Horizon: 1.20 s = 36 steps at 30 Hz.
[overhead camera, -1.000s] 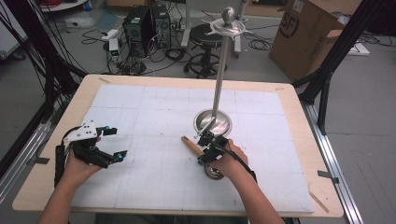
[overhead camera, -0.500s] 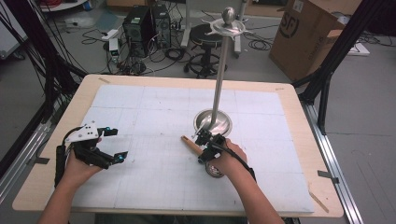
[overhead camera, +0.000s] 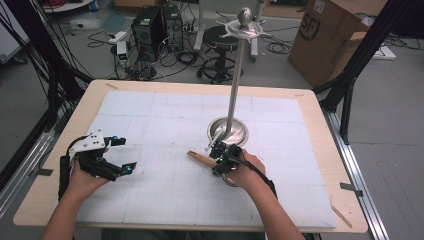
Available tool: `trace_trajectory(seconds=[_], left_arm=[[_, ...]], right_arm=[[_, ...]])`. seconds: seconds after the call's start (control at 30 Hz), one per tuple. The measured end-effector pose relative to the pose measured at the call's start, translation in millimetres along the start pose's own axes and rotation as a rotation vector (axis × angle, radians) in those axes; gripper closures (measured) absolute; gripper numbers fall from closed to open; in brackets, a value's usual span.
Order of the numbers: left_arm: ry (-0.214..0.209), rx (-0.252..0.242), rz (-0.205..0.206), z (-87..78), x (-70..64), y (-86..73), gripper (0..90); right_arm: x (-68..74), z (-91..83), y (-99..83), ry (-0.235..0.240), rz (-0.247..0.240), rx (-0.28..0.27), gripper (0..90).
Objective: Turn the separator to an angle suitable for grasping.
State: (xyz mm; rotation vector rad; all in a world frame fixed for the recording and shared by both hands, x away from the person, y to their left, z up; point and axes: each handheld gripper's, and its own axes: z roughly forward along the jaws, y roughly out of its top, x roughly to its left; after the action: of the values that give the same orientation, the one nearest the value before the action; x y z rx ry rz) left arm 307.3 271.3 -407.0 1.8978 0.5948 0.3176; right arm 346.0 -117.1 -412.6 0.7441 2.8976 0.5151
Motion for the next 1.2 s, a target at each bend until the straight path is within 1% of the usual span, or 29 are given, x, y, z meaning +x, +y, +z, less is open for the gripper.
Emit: trace_trajectory(seconds=[0.07, 0.1, 0.13, 0.2, 0.27, 0.33, 0.43, 0.53, 0.57, 0.6, 0.63, 0.67, 0.7, 0.77, 0.9, 0.93, 0.97, 1.03, 1.1, 1.2], left_arm=[[0.0, -0.001, 0.001, 0.2, -0.1, 0.0, 1.9], [0.001, -0.001, -0.001, 0.2, -0.4, 0.0, 1.8], [0.002, 0.0, -0.001, 0.1, -0.5, 0.1, 1.8], [0.001, -0.001, 0.0, -0.1, -0.3, 0.1, 1.9], [0.001, -0.003, -0.002, 0.0, 0.0, 0.0, 1.9], [0.001, -0.004, -0.004, -0.5, 0.8, 0.1, 1.9], [0.001, -0.008, -0.007, -0.8, 1.2, 0.0, 1.9], [0.0, -0.008, -0.007, -0.4, 1.1, 0.0, 1.9], [0.0, -0.009, -0.007, -0.3, 1.1, 0.0, 1.9], [-0.001, -0.009, -0.006, -0.4, 1.3, 0.0, 1.9], [0.001, -0.011, -0.01, -0.3, 1.2, -0.1, 1.9], [-0.001, -0.011, -0.011, -0.2, 1.4, -0.1, 1.9], [-0.002, -0.01, -0.011, -0.2, 1.6, -0.2, 1.9], [-0.005, -0.011, -0.01, 0.0, 1.4, -0.2, 1.9], [-0.008, -0.013, -0.01, -0.6, 0.9, -0.1, 1.9], [-0.008, -0.013, -0.009, -0.8, 0.9, -0.1, 1.9], [-0.009, -0.012, -0.008, -1.1, 0.9, 0.0, 1.9], [-0.01, -0.013, -0.009, -1.4, 0.7, 0.0, 1.9], [-0.007, -0.015, -0.006, -1.8, 0.6, 0.2, 1.9], [-0.005, -0.019, -0.01, -1.9, 1.0, 0.1, 1.9]], right_arm=[[-0.9, -3.2, -1.7, 0.0, 0.009, -0.021, 68.9], [-2.8, -7.1, -3.3, 0.007, 0.013, -0.056, 69.0], [-2.8, -7.1, -3.3, 0.007, 0.013, -0.056, 69.0], [-3.5, -11.9, -5.0, 0.018, 0.021, -0.094, 69.0], [-3.2, -17.3, -7.1, 0.014, 0.027, -0.132, 69.0], [-3.4, -22.4, -9.5, 0.017, 0.018, -0.167, 69.0], [-3.8, -28.4, -12.1, 0.007, 0.016, -0.203, 69.0], [-5.5, -34.6, -14.8, 0.013, 0.024, -0.242, 69.0], [-6.3, -36.7, -15.9, 0.009, 0.019, -0.257, 69.0], [-7.0, -41.9, -17.9, 0.018, 0.03, -0.289, 69.0], [-7.0, -41.9, -17.9, 0.018, 0.03, -0.289, 69.0], [-6.7, -44.7, -19.3, 0.029, 0.044, -0.303, 69.0], [-9.7, -49.9, -22.3, 0.044, 0.032, -0.351, 69.0], [-10.5, -51.8, -23.4, 0.05, 0.038, -0.358, 68.9], [-13.0, -58.6, -28.2, 0.053, 0.053, -0.405, 68.9], [-14.3, -61.3, -30.1, 0.043, 0.05, -0.429, 68.9], [-14.3, -61.3, -30.1, 0.043, 0.05, -0.429, 68.9], [-14.6, -63.5, -31.2, 0.046, 0.061, -0.446, 68.9], [-14.6, -65.4, -31.7, 0.035, 0.061, -0.46, 68.9], [-15.1, -66.2, -32.3, 0.04, 0.057, -0.47, 68.9]])
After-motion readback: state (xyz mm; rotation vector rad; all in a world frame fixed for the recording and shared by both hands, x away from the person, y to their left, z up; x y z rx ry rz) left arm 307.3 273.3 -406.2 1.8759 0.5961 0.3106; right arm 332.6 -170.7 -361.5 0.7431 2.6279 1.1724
